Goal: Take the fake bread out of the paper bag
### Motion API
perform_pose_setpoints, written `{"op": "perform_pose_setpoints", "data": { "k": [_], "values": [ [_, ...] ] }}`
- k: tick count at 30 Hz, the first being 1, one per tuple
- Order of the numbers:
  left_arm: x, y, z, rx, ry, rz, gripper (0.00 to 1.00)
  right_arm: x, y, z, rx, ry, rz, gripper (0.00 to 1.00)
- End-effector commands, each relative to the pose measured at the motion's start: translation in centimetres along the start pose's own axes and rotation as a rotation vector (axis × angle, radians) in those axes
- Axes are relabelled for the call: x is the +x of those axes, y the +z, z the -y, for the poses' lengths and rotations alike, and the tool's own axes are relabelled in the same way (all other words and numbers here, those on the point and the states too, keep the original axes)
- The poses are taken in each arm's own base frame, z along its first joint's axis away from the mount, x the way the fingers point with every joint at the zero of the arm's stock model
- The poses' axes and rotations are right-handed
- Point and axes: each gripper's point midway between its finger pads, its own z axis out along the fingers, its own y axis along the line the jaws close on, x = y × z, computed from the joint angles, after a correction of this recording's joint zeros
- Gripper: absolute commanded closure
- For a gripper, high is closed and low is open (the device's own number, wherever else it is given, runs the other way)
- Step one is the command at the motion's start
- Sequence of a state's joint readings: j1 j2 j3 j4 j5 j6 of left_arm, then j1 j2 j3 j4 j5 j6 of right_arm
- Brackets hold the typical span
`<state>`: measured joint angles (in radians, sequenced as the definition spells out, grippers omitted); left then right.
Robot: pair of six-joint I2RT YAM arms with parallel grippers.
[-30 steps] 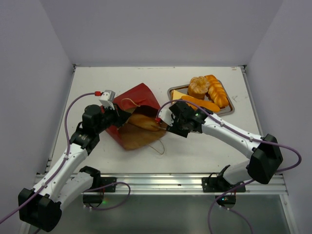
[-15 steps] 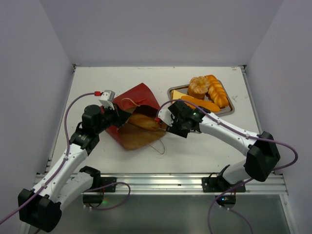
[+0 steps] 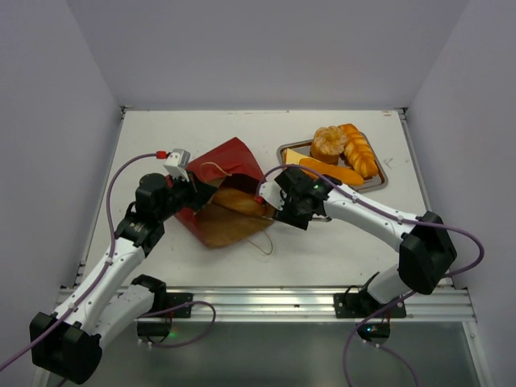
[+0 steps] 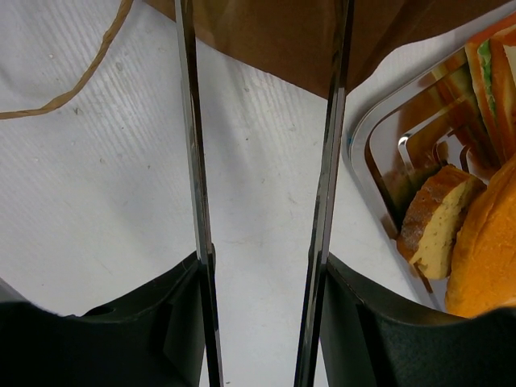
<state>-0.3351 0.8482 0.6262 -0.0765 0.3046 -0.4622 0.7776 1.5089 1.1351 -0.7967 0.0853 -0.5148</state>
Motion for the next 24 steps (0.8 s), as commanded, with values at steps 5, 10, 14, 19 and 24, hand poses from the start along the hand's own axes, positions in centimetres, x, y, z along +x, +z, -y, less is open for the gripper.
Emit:
{"op": "perform_pose_setpoints", "data": {
  "k": [5,10,14,19,24],
  "values": [
    [-2.3,-0.4,1.8,0.054,0.007,0.061,1.0,-2.4,-0.4,1.4,0.022,0.026,0.054,0.46],
    [-2.3,-0.5,1.8,0.054,0.006,0.059,1.0,-2.9,0.0,1.6,0.02,0.028,0.048,0.46],
    [-2.4,-0.5,1.8,0.055,0.007,0.062,1.0,-3.0,0.3,1.6,0.016,0.027,0.045,0.46],
    [-2.4,-0.5,1.9,0.059,0.005,0.063,1.0,-2.9,1.0,1.6,0.01,0.029,0.025,0.47],
    [-2.3,-0.6,1.9,0.056,0.004,0.061,1.0,-2.9,1.3,1.6,0.007,0.03,0.02,0.67]
  ]
}}
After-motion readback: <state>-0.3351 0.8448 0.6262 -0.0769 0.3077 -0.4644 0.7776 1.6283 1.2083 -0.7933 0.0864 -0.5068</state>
